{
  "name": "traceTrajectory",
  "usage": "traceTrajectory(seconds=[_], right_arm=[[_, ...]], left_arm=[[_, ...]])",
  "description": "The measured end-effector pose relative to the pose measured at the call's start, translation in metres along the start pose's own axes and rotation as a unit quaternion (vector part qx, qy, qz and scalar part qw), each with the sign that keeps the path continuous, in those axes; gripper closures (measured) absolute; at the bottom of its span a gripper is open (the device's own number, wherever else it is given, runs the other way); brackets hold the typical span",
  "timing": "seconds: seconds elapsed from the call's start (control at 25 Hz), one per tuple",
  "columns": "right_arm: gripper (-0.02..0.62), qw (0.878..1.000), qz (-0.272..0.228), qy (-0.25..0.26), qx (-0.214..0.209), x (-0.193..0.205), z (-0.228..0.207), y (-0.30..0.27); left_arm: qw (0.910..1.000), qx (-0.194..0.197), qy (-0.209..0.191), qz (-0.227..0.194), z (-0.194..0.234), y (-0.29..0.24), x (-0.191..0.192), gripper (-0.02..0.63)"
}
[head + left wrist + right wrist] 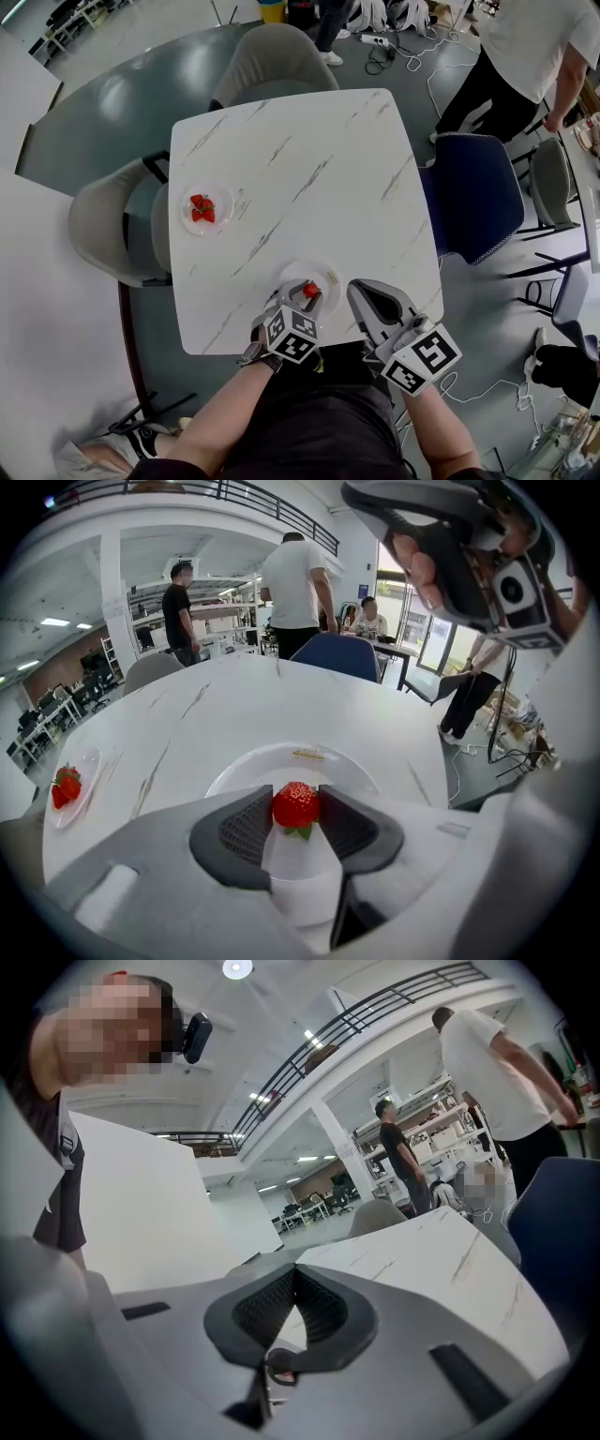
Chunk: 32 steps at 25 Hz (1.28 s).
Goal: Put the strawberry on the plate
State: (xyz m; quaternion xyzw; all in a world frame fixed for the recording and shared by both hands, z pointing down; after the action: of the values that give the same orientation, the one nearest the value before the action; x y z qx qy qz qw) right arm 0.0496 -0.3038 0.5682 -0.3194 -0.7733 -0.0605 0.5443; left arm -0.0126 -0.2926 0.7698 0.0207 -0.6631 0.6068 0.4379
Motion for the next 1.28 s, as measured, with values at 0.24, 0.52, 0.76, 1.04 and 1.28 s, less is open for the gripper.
traceTrajectory(seconds=[0.24, 0.52, 0.76, 1.04, 1.28], right_arm=[[0.592, 1.0, 0.0, 0.001, 0.002, -0.005, 0.0, 0.002], [0.592, 1.0, 0.008, 0.002, 0.005, -0.014, 0.009, 0.007], [0.592, 1.0, 0.014, 0.009, 0.001, -0.038, 0.028, 0.013], [0.592, 1.0, 0.013, 0.024, -0.008, -0.067, 0.049, 0.022], [0.592, 0.999, 0.002, 0.042, -0.025, -0.089, 0.066, 0.024]], left_arm=[[1.0, 0.002, -0.005, 0.008, 0.0, -0.004, 0.003, 0.448], [1.0, 0.002, 0.006, -0.002, -0.003, 0.015, -0.008, 0.448], [0.9991, 0.0, 0.024, -0.035, -0.008, 0.055, -0.033, 0.448], [0.9933, 0.002, 0.033, -0.11, -0.024, 0.123, -0.086, 0.448], [0.9772, -0.003, 0.052, -0.206, -0.031, 0.187, -0.135, 0.449]])
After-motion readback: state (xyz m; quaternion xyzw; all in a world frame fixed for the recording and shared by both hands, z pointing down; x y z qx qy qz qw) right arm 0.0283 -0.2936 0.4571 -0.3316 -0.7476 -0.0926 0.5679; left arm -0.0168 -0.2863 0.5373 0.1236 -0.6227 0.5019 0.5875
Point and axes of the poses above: the fingertips, and each gripper's own axes: y backward along the fingers, z to its left, x out of its underside, the point moved 1 cm from there along y, backward along the fingers, and after that the axes turned 10 degrees about x, right-handed, at the moved point
